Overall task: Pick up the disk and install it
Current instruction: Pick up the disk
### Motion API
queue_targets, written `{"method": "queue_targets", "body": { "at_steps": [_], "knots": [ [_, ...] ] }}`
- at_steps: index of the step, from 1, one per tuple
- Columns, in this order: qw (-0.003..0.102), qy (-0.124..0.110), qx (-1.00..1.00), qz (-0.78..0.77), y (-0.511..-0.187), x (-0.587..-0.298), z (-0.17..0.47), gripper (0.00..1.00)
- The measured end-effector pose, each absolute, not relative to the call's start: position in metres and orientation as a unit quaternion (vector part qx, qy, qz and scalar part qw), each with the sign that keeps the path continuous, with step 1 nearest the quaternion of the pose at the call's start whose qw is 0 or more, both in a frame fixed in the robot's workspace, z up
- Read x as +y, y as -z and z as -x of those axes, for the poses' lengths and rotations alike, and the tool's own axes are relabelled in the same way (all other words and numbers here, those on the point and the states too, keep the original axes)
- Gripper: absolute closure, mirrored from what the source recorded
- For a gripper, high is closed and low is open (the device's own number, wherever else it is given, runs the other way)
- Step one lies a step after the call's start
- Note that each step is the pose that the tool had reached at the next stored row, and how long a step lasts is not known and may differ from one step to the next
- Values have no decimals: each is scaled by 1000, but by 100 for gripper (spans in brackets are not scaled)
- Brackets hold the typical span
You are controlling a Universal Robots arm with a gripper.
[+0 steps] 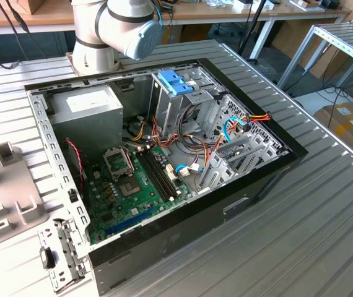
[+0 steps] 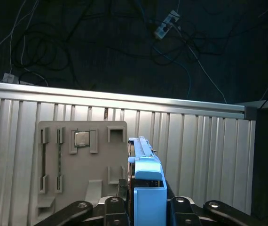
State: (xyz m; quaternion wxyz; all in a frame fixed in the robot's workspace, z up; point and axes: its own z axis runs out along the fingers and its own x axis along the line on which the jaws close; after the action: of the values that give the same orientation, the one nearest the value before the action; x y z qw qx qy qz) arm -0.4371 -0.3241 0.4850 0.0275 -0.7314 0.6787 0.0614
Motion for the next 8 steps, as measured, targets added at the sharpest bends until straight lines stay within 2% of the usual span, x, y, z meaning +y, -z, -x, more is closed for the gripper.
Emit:
{"method": "queue_targets", "body": {
  "at_steps": [8],
  "knots": [
    [28, -62, 679, 731, -487, -324, 437, 63]
  ]
}}
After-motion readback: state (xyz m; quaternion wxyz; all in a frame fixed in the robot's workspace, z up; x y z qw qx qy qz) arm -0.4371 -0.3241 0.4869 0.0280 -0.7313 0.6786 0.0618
